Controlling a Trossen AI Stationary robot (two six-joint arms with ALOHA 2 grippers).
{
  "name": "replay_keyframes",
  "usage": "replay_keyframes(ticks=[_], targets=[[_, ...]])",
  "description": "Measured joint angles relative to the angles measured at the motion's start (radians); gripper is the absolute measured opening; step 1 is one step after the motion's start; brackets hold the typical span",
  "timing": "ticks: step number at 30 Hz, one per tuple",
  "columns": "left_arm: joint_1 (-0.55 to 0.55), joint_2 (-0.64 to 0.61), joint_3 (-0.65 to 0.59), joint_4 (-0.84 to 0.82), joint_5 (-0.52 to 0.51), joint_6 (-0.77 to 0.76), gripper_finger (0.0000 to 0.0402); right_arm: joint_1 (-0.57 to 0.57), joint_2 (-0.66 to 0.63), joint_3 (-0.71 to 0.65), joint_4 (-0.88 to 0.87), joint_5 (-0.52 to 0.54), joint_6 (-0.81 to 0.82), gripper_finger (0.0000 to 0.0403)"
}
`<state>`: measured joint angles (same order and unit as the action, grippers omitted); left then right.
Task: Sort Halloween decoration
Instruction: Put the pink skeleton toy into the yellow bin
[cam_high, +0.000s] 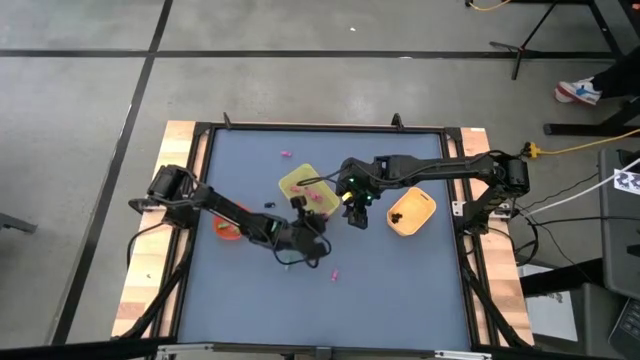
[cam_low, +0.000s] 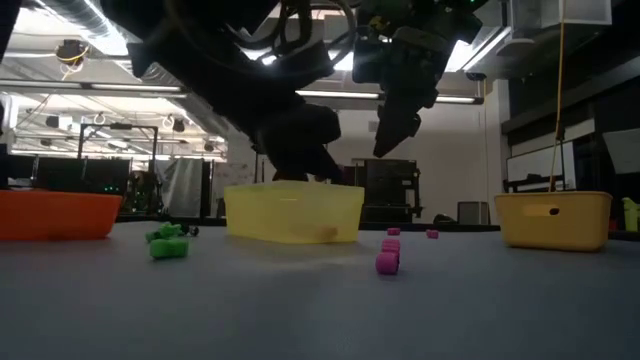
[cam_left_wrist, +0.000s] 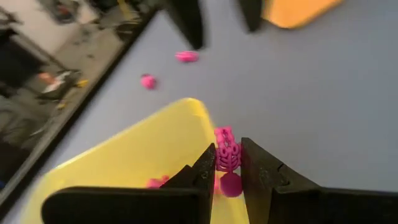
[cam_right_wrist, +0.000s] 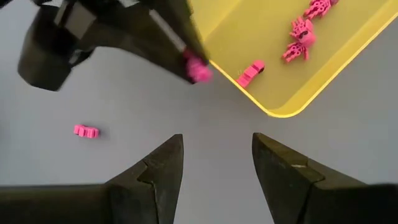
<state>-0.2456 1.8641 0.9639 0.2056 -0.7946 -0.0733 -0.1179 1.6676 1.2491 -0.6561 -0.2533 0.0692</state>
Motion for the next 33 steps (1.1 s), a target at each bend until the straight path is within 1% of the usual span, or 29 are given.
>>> replay_keyframes(ticks=[2, 6, 11, 27, 33], targets=[[0.008, 0.0, 0.0, 0.025, -0.036, -0.001, 0.004, 0.0, 0.0, 0.0, 0.0, 0.0, 0.0, 0.0191], [0.021, 0.0, 0.0, 0.081, -0.07, -0.001, 0.004, 0.0, 0.0, 0.0, 0.0, 0.0, 0.0, 0.0191], [0.039, 0.0, 0.0, 0.086, -0.111, -0.002, 0.004, 0.0, 0.0, 0.0, 0.0, 0.0, 0.0, 0.0191], [0.083, 0.0, 0.0, 0.072, -0.101, -0.002, 0.0045, 0.0, 0.0, 0.0, 0.002, 0.0, 0.0, 0.0191], [0.085, 0.0, 0.0, 0.072, -0.101, -0.002, 0.0045, 0.0, 0.0, 0.0, 0.002, 0.0, 0.0, 0.0191]])
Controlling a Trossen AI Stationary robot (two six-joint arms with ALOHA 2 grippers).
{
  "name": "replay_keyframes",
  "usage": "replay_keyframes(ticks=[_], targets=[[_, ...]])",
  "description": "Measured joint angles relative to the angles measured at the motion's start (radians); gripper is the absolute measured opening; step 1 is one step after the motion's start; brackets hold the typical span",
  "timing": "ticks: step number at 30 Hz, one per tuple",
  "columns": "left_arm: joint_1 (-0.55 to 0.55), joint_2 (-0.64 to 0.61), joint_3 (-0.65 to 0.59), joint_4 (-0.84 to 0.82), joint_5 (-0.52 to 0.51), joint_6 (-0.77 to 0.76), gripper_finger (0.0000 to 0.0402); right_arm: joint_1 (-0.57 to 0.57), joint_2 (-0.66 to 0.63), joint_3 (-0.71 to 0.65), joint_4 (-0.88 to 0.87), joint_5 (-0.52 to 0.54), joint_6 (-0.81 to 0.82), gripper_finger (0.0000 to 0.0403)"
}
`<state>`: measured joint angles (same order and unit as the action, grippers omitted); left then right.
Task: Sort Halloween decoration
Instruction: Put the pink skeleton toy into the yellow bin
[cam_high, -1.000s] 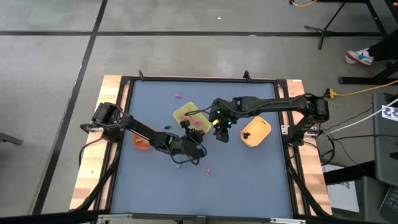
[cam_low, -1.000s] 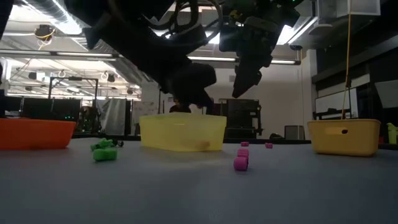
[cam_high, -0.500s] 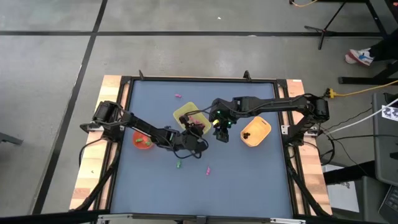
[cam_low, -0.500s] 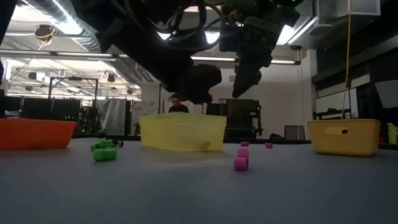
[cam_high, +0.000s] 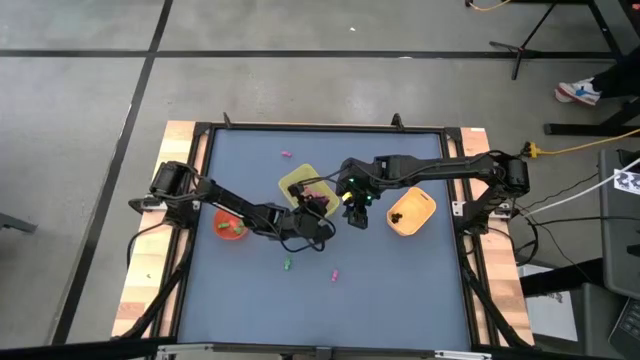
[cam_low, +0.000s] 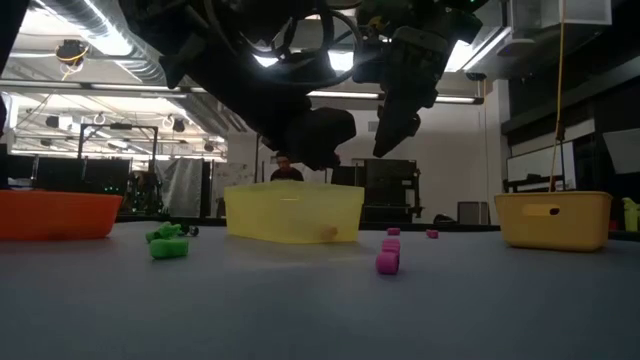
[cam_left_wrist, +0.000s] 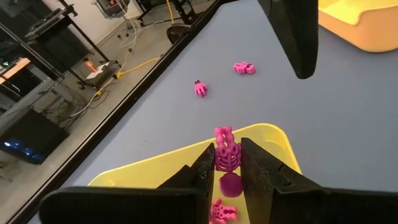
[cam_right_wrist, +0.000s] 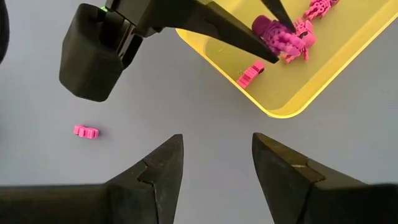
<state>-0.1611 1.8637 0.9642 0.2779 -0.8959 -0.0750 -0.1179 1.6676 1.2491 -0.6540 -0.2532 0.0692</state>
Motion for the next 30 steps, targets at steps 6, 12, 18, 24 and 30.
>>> replay_keyframes(ticks=[6, 12, 18, 24, 30], targets=[[0.0, 0.0, 0.0, 0.0, 0.029, -0.001, 0.0046, 0.0, 0.0, 0.0, 0.0, 0.0, 0.0, 0.0191], [0.0, 0.0, 0.0, 0.0, 0.03, -0.028, 0.0064, 0.0, 0.0, 0.0, 0.0, 0.0, 0.0, 0.0191], [0.004, 0.0, 0.0, 0.0, 0.03, -0.08, 0.0096, 0.0, 0.0, 0.0, 0.0, 0.0, 0.0, 0.0191], [0.006, 0.0, 0.0, 0.0, 0.026, -0.08, 0.0121, 0.0, 0.0, 0.0, -0.001, 0.0, 0.0, 0.0191], [0.006, 0.0, 0.0, 0.0, 0.026, -0.08, 0.0139, 0.0, 0.0, 0.0, -0.002, 0.0, 0.0, 0.0191]])
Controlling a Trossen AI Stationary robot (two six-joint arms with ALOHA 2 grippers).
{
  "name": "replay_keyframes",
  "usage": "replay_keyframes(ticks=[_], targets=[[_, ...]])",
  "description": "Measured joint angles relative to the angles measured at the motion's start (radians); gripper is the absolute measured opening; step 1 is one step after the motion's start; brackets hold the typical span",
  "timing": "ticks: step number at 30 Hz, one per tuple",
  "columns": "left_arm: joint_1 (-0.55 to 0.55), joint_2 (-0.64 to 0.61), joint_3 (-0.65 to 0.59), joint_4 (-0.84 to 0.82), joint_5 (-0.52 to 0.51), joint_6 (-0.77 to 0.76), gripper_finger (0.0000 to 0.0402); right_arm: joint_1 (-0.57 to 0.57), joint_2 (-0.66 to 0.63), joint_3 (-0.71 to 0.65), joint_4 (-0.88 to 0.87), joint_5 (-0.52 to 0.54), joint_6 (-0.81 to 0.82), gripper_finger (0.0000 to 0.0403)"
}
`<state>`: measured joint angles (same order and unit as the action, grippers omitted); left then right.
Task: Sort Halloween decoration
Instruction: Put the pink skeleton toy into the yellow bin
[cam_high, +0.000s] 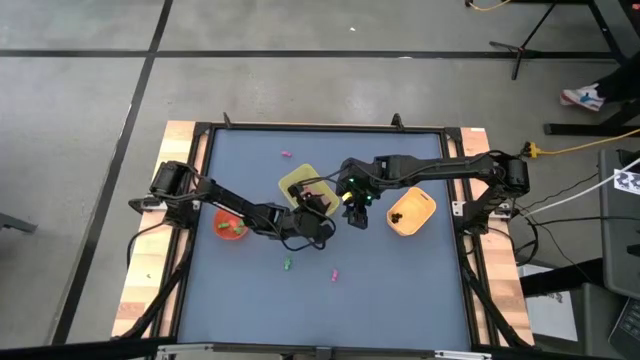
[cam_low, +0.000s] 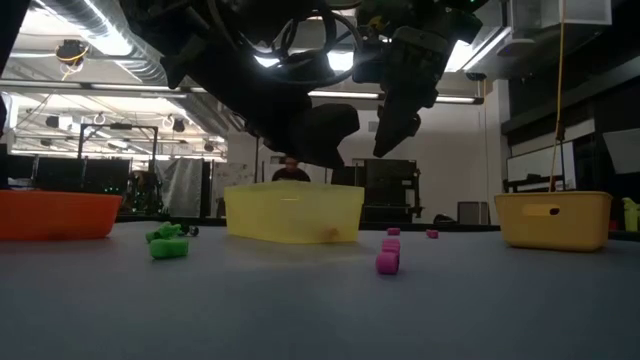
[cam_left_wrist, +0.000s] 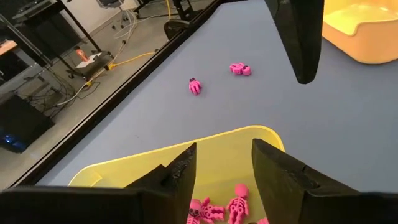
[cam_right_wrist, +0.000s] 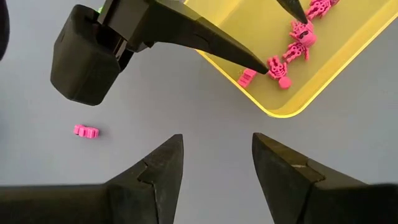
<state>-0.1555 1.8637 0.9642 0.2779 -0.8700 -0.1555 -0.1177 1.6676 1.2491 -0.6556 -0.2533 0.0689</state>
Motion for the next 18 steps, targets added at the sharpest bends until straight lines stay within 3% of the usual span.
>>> replay_keyframes(ticks=[12, 18], targets=[[-0.001, 0.0, 0.0, 0.003, 0.0, 0.005, 0.0141, 0.0, 0.0, 0.0, 0.002, 0.0, 0.0, 0.0191], [-0.019, -0.042, 0.002, -0.002, 0.016, 0.088, 0.0141, 0.0, 0.0, 0.0, 0.002, 0.037, 0.0, 0.0191]])
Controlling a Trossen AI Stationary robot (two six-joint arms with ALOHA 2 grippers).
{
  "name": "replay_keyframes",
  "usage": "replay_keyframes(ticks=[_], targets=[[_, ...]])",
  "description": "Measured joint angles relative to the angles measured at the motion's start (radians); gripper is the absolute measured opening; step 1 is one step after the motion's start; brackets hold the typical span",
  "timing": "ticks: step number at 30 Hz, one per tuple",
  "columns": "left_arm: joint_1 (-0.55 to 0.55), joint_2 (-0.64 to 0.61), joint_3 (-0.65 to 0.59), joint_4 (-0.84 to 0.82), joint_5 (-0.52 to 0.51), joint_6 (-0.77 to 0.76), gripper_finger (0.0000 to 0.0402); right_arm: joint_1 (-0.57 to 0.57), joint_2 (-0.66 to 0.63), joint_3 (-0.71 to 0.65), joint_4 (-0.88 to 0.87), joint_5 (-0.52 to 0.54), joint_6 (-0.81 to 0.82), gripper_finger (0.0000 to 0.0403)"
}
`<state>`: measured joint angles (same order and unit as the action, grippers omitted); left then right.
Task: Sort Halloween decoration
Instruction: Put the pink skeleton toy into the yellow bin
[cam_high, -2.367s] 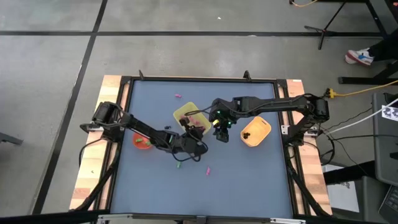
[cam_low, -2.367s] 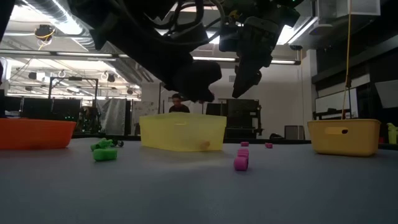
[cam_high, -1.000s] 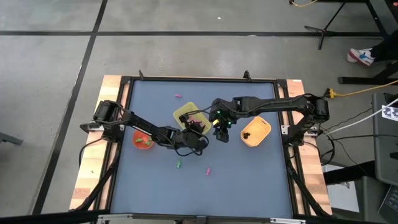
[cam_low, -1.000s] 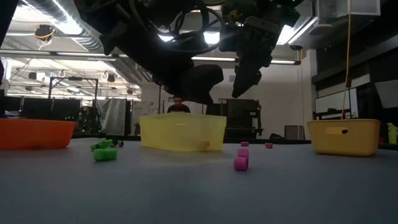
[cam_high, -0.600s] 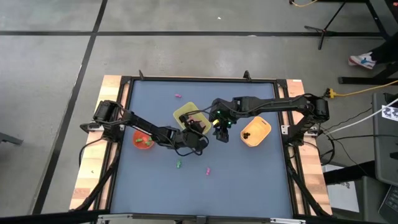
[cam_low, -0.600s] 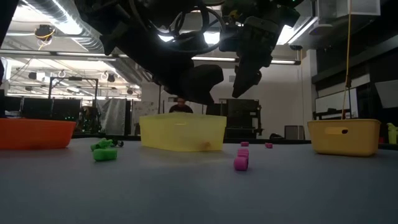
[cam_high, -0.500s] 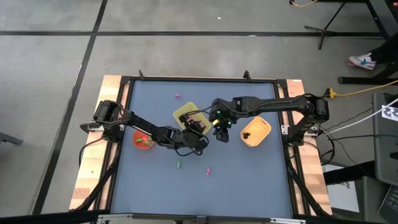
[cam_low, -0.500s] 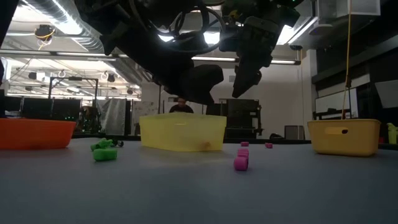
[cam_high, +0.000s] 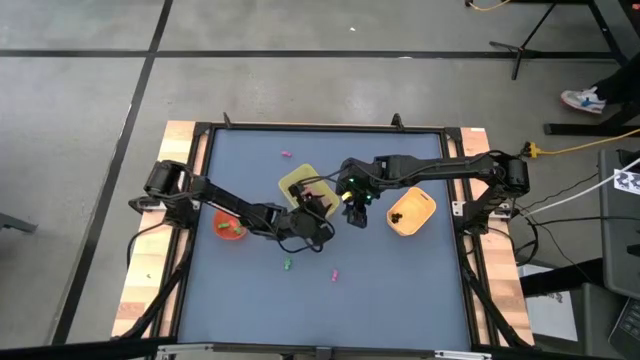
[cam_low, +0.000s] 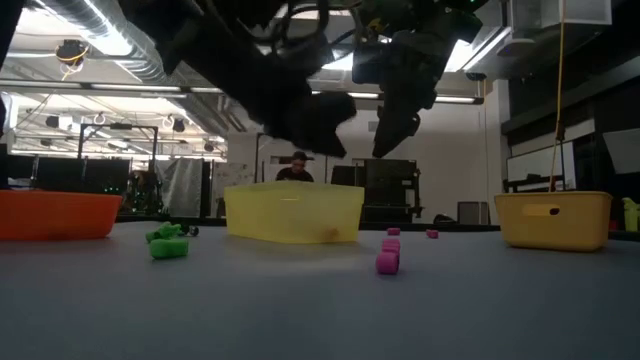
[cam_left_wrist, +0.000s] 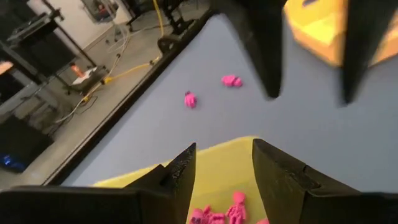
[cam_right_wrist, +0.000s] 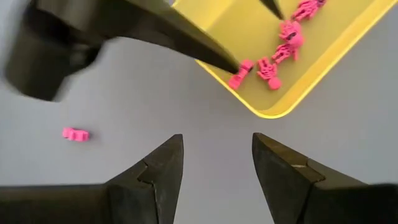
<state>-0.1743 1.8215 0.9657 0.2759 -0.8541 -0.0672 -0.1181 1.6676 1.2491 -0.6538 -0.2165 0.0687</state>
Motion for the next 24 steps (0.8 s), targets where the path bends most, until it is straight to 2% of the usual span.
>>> replay_keyframes(ticks=[5, 11, 17, 24], targets=[[-0.024, -0.075, 0.0, -0.012, 0.006, 0.046, 0.0141, -0.001, 0.0, 0.0, -0.004, 0.048, -0.009, 0.0191], [-0.066, -0.185, 0.0, -0.094, 0.011, 0.051, 0.0141, -0.033, 0.0, 0.0, -0.012, 0.05, -0.051, 0.0191], [-0.108, -0.289, 0.0, -0.23, 0.01, 0.051, 0.0141, -0.118, 0.0, 0.0, -0.014, 0.052, -0.087, 0.0191], [-0.148, -0.353, 0.0, -0.34, 0.011, 0.051, 0.0141, -0.249, 0.0, 0.0, -0.003, 0.082, -0.163, 0.0191]])
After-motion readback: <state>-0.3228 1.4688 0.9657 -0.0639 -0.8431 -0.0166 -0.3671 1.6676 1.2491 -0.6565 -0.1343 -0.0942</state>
